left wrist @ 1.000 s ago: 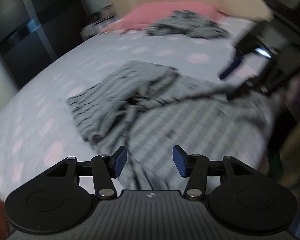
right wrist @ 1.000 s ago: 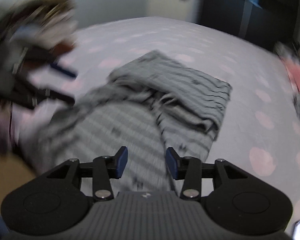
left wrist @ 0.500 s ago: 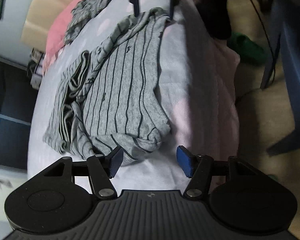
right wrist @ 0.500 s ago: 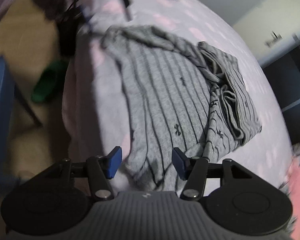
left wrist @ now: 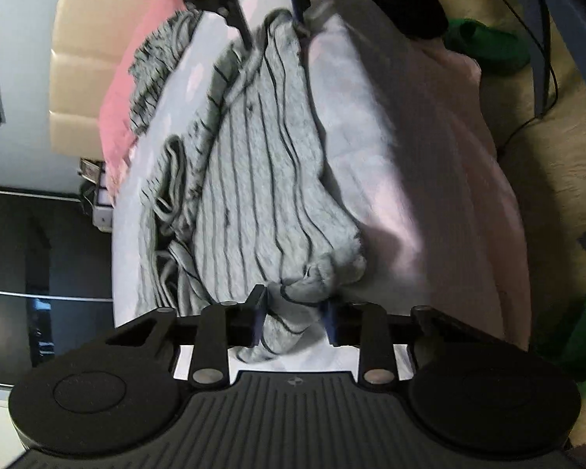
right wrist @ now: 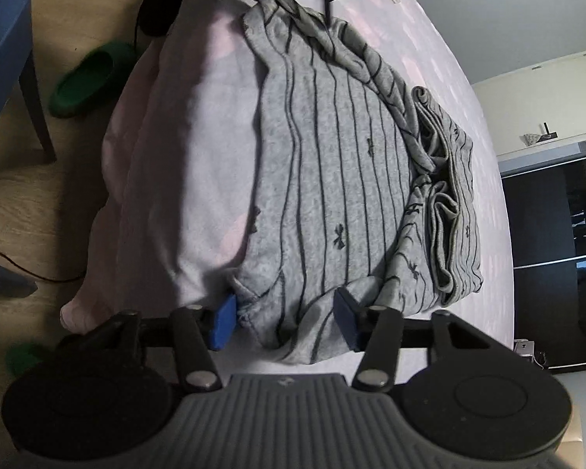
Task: Fold clothes
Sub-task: 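Grasp the shirt's shoulder edge with both grippers and lift it up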
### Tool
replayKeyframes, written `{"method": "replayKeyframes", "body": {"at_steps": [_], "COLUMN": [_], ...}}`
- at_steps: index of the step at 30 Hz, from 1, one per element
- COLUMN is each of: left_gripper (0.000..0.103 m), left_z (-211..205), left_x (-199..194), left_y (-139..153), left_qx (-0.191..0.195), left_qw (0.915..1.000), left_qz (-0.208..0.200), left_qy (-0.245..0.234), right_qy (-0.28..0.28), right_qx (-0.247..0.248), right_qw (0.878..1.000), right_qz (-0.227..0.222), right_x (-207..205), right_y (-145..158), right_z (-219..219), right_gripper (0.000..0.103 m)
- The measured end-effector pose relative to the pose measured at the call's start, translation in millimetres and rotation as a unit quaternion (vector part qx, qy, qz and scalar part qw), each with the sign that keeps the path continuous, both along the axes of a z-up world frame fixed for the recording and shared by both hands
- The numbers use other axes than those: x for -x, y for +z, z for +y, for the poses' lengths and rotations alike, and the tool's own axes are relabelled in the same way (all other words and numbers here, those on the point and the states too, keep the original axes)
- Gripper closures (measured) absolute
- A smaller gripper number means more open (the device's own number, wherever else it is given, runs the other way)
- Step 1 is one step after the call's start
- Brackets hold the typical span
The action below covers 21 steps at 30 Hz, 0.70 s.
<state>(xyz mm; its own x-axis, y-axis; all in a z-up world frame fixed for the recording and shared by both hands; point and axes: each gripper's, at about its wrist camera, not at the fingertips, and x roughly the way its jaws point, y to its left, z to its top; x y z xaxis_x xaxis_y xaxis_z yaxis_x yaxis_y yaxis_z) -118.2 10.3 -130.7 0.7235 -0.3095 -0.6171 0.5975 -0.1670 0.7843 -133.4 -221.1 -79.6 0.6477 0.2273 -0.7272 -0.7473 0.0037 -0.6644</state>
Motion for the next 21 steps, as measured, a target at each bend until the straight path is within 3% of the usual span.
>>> {"method": "replayKeyframes", "body": {"at_steps": [2,4,6,8,12,16,21], "left_gripper": [0.082,0.092,0.094,0.095,0.096,0.096,0.096], "left_z": [-2,-6,-7,-7,-2,1,11], "left_x": [-4,-11,-17,-22,-32,-33,-22], "left_y": [2,3,9,21,61,93,126], "left_qx": [0.012,0.017,0.032,0.059,0.132,0.139,0.145], "left_qw": [0.9999,0.999,0.9965,0.9918,0.974,0.9704,0.967], "left_qz": [0.008,0.029,0.053,0.078,0.131,0.15,0.169], "left_qy": [0.009,0.032,0.057,0.082,0.129,0.129,0.123], "right_qy": [-0.004,-0.009,-0.027,-0.046,-0.067,-0.069,-0.065], "right_qx": [0.0,0.0,-0.019,-0.045,-0.097,-0.119,-0.127], "right_qw": [1.0,1.0,0.999,0.998,0.993,0.989,0.988], "right_qz": [-0.002,-0.005,0.005,0.016,0.03,0.057,0.057], "right_x": [-1,-3,-8,-12,-15,-15,-5], "right_y": [1,-1,3,12,44,75,112], "right_z": [-1,-1,-1,-2,-9,-11,-14], "right_gripper": [0.065,0.081,0.089,0.09,0.092,0.095,0.095]}}
